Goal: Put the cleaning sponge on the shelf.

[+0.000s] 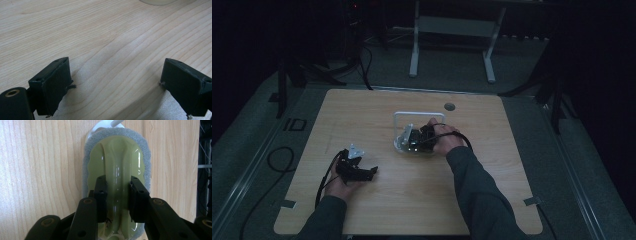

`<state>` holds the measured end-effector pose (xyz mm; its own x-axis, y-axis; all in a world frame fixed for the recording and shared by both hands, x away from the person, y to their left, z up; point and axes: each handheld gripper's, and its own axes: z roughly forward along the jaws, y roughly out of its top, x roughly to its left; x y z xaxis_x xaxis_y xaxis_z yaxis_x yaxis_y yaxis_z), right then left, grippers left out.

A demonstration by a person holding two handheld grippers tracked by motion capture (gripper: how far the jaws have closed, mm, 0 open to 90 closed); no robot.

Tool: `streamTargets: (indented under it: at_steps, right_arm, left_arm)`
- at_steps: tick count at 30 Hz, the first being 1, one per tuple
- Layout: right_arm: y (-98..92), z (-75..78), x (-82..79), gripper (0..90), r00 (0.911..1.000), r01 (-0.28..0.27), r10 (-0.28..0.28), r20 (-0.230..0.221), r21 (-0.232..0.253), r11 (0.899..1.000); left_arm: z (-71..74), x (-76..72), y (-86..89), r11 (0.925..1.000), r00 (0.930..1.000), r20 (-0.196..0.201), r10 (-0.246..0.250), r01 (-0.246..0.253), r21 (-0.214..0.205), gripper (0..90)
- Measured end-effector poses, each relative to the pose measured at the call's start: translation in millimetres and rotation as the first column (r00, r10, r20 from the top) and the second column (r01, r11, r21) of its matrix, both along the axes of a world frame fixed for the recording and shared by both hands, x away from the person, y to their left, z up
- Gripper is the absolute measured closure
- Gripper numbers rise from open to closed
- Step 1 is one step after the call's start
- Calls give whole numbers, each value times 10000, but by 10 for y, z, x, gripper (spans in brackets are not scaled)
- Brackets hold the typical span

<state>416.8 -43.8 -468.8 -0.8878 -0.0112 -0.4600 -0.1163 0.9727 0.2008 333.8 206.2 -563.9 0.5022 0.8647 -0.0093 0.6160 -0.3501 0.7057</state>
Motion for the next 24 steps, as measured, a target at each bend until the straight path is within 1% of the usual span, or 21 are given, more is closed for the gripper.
streamTargets:
  at_steps: [13, 24]
  right_arm:
    - [22, -31, 2, 716, 9999, -20, 20, 105, -30, 10000]
    - [33, -45, 1, 715, 9995, -52, 52, 301, -5, 10000]
  left_arm:
    - [0, 0, 0, 10000, 10000, -3, -3, 3, 5, 94]
    - [0, 0, 0, 10000, 10000, -3, -4, 4, 6, 94]
